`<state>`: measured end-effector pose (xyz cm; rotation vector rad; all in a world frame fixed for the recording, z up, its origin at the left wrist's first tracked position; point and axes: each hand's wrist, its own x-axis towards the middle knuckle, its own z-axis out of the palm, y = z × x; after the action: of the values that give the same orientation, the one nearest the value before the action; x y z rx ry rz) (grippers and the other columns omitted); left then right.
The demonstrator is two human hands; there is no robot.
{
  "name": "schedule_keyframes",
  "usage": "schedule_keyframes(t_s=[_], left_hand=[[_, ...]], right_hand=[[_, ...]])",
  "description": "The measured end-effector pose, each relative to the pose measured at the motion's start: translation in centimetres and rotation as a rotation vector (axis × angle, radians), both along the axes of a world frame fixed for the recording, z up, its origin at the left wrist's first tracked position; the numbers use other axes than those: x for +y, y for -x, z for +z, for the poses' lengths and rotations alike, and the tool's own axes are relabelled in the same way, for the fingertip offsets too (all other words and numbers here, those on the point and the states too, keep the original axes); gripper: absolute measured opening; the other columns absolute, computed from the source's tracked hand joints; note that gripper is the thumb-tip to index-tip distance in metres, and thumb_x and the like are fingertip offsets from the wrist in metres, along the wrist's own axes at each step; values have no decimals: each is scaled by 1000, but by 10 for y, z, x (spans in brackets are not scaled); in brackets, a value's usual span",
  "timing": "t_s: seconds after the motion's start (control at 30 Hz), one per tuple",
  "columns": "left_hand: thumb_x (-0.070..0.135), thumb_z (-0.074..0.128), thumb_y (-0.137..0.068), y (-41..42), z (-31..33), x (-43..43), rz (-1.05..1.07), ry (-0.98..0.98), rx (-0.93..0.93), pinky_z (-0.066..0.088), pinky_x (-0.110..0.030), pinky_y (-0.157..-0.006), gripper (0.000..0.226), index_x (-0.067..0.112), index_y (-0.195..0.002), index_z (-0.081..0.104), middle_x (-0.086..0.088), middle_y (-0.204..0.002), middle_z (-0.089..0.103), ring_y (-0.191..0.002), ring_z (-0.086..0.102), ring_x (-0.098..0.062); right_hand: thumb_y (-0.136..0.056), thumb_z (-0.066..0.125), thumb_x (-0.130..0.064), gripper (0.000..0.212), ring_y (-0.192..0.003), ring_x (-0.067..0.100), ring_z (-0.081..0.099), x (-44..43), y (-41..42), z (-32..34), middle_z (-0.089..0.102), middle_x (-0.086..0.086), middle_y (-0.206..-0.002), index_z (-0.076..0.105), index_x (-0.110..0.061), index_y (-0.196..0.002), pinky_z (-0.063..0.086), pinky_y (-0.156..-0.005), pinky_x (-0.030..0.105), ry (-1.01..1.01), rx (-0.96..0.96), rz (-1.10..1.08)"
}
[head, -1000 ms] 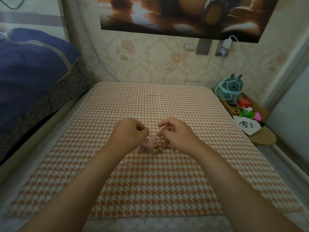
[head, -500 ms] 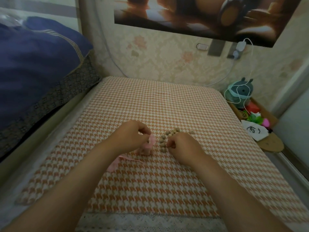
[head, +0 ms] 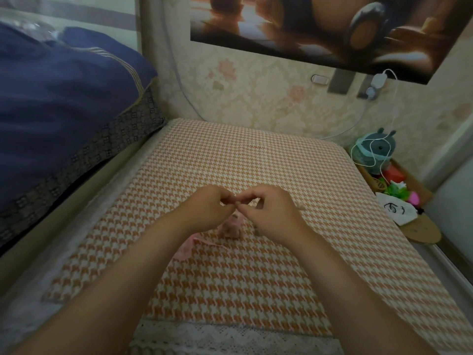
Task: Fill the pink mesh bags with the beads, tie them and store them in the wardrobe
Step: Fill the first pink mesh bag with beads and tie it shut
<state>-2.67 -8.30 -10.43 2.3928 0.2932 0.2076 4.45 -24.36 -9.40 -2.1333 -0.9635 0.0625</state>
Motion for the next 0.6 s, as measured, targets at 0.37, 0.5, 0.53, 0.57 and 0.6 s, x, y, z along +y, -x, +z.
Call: schedule_keyframes(t_s=[0.37, 0.5, 0.53, 0.57, 0.6], left_hand=[[15, 54, -93, 2, 5, 1, 9, -10, 0, 40, -13, -71, 27, 19, -112, 73, 5, -113, 70, -83, 57, -2], [21, 58, -89, 0, 1, 1, 31, 12, 6, 48, -18, -70, 24, 24, -108, 74, 8, -111, 70, -82, 63, -2], [21, 59, -88, -1, 0, 1, 30, 16, 1, 48, -19, -75, 24, 24, -107, 74, 9, -113, 70, -88, 64, -3], [20, 60, -88, -2, 0, 0, 27, 20, -4, 47, -19, -80, 25, 23, -108, 74, 9, -115, 69, -93, 63, -3], [19, 60, -88, -2, 0, -1, 22, 24, -6, 46, -18, -82, 25, 22, -108, 74, 10, -116, 69, -96, 62, -3]], right_hand=[[-89, 72, -24, 14, -76, -10, 60, -3, -16, -12, 72, -18, -95, 77, -32, -100, 49, -76, 19, 70, -37, -102], [-88, 70, -27, 14, -85, 0, 65, -14, -23, -24, 74, -15, -96, 76, -34, -99, 55, -84, 29, 277, -49, -112], [-88, 70, -27, 14, -86, 1, 66, -15, -24, -26, 74, -15, -96, 76, -34, -99, 56, -84, 29, 321, -56, -106], [-88, 70, -28, 15, -89, 2, 66, -17, -25, -28, 73, -15, -97, 76, -34, -100, 55, -83, 29, 366, -71, -100], [-87, 70, -29, 16, -92, 4, 66, -18, -25, -29, 72, -15, -99, 75, -34, -101, 53, -82, 27, 410, -87, -97]])
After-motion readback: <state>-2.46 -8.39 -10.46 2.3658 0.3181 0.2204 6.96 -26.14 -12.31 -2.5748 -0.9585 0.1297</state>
